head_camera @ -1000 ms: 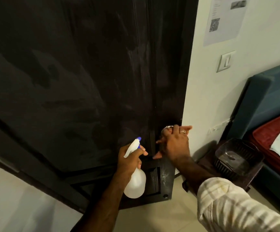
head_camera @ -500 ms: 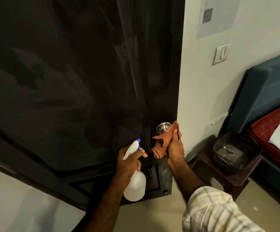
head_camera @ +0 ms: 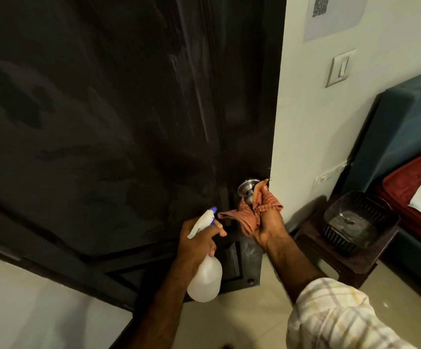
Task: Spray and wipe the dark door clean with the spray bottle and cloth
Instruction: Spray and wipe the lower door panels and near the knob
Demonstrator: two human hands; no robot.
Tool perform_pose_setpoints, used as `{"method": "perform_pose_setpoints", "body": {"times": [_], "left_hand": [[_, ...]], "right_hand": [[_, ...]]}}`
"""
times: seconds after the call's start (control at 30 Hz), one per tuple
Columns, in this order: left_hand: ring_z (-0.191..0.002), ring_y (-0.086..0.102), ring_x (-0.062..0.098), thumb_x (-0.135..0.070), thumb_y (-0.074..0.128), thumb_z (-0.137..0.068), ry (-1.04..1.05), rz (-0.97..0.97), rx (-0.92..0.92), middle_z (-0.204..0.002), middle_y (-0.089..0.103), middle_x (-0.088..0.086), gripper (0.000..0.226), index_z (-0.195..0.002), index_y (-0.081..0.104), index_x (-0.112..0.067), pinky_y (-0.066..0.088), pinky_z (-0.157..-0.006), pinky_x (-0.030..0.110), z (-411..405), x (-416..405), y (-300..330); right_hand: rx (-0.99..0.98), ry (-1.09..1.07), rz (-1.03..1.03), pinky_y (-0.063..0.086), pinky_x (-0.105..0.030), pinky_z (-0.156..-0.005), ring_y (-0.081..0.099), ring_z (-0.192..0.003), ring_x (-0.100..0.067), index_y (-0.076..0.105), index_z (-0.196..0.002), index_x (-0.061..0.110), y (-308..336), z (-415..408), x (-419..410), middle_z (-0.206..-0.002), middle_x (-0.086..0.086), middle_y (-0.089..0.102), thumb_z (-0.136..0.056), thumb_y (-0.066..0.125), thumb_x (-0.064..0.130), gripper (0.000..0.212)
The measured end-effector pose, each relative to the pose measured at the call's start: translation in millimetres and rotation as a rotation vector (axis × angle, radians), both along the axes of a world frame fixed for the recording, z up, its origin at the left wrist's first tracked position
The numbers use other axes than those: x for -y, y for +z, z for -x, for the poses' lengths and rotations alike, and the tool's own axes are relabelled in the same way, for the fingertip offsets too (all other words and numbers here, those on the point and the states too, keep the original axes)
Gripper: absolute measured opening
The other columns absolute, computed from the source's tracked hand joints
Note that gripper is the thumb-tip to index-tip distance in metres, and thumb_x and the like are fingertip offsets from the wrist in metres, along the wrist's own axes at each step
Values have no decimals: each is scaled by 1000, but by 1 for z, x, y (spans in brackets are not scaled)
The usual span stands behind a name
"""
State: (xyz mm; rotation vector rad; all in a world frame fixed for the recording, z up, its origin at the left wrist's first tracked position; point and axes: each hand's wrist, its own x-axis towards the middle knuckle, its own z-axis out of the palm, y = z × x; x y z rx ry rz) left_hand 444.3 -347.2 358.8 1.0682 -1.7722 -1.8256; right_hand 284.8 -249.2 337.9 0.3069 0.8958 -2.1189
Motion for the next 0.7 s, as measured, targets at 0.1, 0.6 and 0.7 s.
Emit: {"method": "perform_pose_setpoints", "body": {"times": [0.1,0.6,0.7], "left_hand": [[-38,43,16,2,67,-92,-172,23,39,-83,75,22,5,-91,72,2,36,-42,23,12,6,-8],[-46,52,8,-7,72,-91,-365,-61,125,-75,65,17,31,-115,63,9,39,-42,20,70,37,-40],[-54,55,16,-7,76,-91,-287,-157,87,-85,72,22,32,-120,61,-9,41,-42,23,72,44,-37]], "right_hand": [[30,-34,-108,60,-54,-91,69,-110,-37,63,-132,18,-29,5,-18,-144,-24,61,-101,65,54,47],[-499,-159,-427,53,-34,-106,62,-130,-9,63,-141,18,-19,-1,-11,-143,4,63,-111,55,30,33],[-861,-199,-814,62,-46,-93,73,-104,-18,68,-117,35,-10,2,6,-115,6,73,-98,71,47,23]]}}
